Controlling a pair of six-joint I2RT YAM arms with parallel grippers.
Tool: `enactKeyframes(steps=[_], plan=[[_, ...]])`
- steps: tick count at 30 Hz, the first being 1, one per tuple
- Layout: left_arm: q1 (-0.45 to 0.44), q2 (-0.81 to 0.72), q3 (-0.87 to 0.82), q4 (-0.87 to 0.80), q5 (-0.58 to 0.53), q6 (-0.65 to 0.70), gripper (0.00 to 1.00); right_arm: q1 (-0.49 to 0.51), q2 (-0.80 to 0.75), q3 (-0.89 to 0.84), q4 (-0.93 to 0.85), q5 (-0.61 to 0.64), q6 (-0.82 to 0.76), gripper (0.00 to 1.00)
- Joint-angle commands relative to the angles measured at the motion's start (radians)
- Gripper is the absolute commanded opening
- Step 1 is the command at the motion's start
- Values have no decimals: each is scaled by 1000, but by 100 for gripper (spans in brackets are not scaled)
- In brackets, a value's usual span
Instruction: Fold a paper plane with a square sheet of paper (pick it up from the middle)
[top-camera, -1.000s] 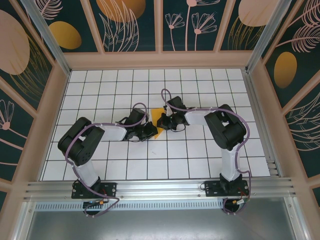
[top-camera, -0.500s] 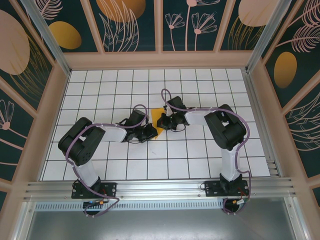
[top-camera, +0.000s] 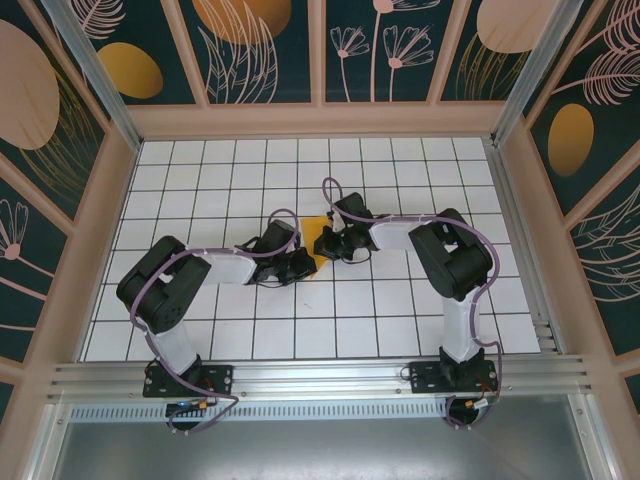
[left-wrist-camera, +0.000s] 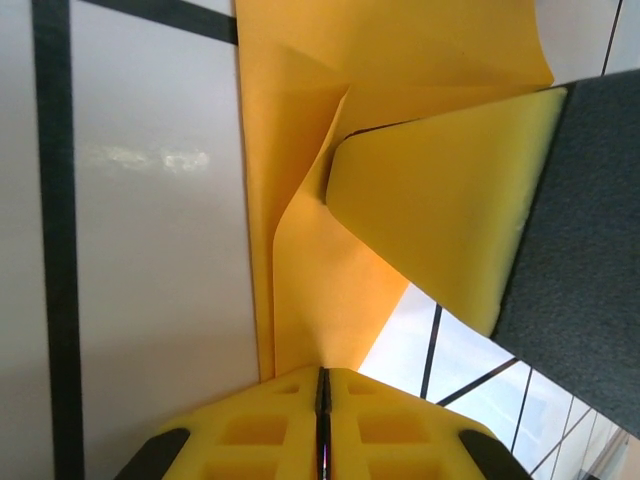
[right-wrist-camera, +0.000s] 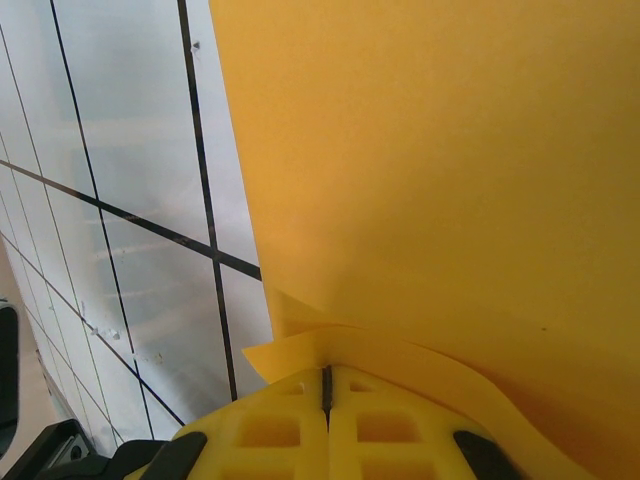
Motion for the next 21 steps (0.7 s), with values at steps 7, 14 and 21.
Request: enactKeyframes(steps=[7,14,21], plan=[[-68,-3,-31,-156,-13,28,12,11,59,1,-49,31,-7,4],[-76,-32,-65,-153,-10,23,12,11,59,-6,-43,34,-2,3],[-79,-48,-73,-173,-12,32,12,11,58,-10,-43,38,-1,3]])
